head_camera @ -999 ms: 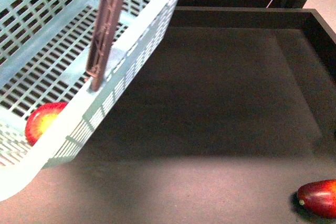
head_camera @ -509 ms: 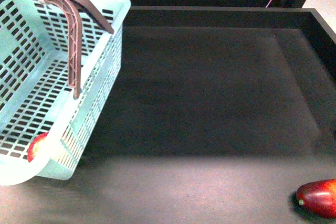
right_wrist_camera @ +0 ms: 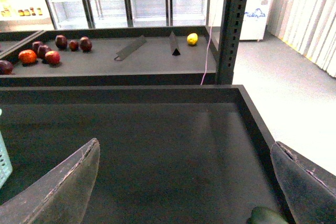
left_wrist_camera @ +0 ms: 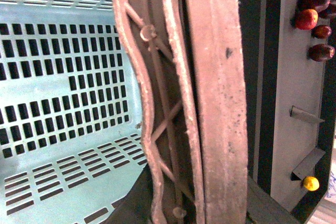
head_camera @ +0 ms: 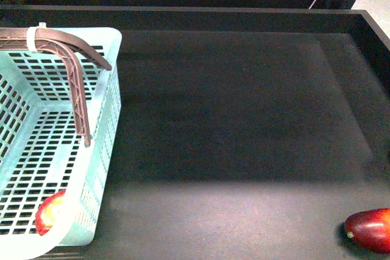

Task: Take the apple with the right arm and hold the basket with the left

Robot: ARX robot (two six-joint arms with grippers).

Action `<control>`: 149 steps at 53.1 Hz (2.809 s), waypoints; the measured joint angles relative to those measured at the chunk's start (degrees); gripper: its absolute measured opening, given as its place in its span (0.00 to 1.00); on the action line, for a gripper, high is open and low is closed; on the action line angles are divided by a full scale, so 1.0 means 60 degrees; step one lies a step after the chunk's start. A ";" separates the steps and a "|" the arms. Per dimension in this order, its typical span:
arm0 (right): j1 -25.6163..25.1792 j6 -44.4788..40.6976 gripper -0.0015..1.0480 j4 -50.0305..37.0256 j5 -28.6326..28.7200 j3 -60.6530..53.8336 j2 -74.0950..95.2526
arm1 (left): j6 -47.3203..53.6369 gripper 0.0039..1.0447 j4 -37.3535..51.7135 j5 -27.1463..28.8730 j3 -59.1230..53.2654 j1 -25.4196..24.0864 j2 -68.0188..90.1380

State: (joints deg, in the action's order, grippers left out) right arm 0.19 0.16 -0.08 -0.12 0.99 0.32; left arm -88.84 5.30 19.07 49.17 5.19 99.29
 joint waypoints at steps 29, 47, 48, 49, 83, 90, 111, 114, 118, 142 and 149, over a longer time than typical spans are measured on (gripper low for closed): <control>0.0000 0.0000 0.92 0.0000 0.0000 0.0000 0.0000 | -0.0310 0.58 -0.0707 0.0149 -0.0226 0.0062 -0.0794; 0.0000 0.0000 0.92 0.0000 0.0000 0.0000 0.0000 | 0.0087 0.94 -0.2204 0.0678 -0.0798 0.0554 -0.3617; 0.0000 0.0000 0.92 0.0000 0.0000 0.0000 0.0000 | 0.0109 0.94 -0.2259 0.0674 -0.0816 0.0586 -0.3719; 0.0000 0.0000 0.92 0.0000 0.0000 0.0000 0.0000 | 0.0189 0.94 -0.2364 0.0641 -0.0841 0.0652 -0.3905; 0.0000 -0.0004 0.92 0.0000 -0.0004 0.0000 0.0000 | 1.4520 0.03 0.6069 -0.2218 -0.6557 0.0138 -0.7890; 0.0000 0.0000 0.92 0.0000 0.0000 0.0000 0.0000 | 1.4637 0.03 0.5603 -0.3049 -0.7078 -0.0499 -0.8859; 0.0000 0.0000 0.92 0.0000 -0.0004 0.0000 0.0000 | 1.4673 0.03 0.4441 -0.3177 -0.7792 -0.0827 -1.0765; 0.0000 0.0000 0.92 0.0000 -0.0004 0.0000 0.0000 | 1.4670 0.03 0.4575 -0.3177 -0.8051 -0.0827 -1.0965; 0.0000 0.0000 0.92 0.0000 -0.0004 0.0000 0.0000 | 1.4695 0.03 0.4197 -0.3180 -0.8054 -0.0827 -1.1351; 0.0000 0.0000 0.92 0.0000 -0.0004 0.0000 0.0000 | 1.4699 0.03 0.2076 -0.3177 -0.8054 -0.0827 -1.3591; 0.0000 -0.0004 0.92 0.0000 -0.0004 0.0000 0.0000 | 1.4699 0.03 0.1497 -0.3180 -0.8054 -0.0827 -1.4163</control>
State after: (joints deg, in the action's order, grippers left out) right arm 0.19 0.14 -0.08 -0.14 0.99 0.32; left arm -0.64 14.28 -0.01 0.84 0.23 14.31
